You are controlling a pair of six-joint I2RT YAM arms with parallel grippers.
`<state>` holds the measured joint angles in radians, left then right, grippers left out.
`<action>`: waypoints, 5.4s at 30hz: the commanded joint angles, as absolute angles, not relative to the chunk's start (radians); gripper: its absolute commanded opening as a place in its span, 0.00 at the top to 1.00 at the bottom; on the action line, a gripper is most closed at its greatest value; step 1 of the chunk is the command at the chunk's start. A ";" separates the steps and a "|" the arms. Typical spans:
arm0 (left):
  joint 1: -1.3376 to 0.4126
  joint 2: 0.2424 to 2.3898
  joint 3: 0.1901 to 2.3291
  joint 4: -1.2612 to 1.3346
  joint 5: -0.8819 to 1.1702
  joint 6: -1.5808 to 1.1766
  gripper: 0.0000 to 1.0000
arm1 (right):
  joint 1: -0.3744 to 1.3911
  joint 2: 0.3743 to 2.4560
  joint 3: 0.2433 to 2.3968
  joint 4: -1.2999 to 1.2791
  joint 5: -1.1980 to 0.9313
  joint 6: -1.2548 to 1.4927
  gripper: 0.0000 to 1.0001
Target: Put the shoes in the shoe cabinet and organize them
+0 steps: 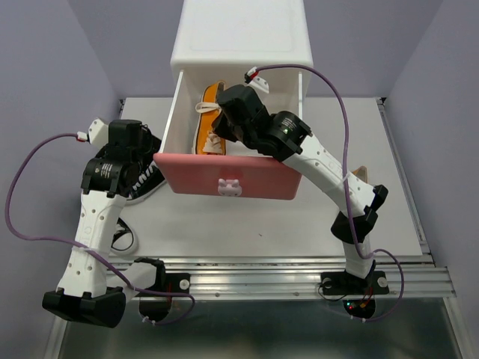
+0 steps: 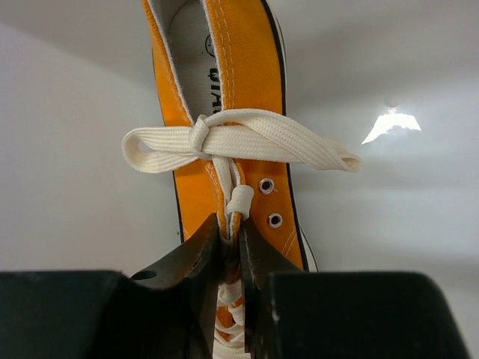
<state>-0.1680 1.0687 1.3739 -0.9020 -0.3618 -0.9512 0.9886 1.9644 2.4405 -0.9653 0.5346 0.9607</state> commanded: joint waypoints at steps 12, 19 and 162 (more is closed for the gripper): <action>-0.160 1.062 1.385 -0.907 -0.403 -0.940 0.01 | 0.965 1.980 2.494 -0.899 0.503 0.976 0.64; -0.158 1.065 1.394 -0.905 -0.403 -0.934 0.01 | 0.965 1.970 2.499 -0.835 0.476 0.942 0.52; -0.153 1.066 1.402 -0.937 -0.281 -0.910 0.01 | -0.147 1.454 2.135 -0.637 -0.204 0.497 0.99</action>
<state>-0.1593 1.0584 1.3621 -0.9440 -0.2649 -0.9249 -0.1383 1.4010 1.8912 -0.8497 0.0097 0.3805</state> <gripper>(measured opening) 0.986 0.050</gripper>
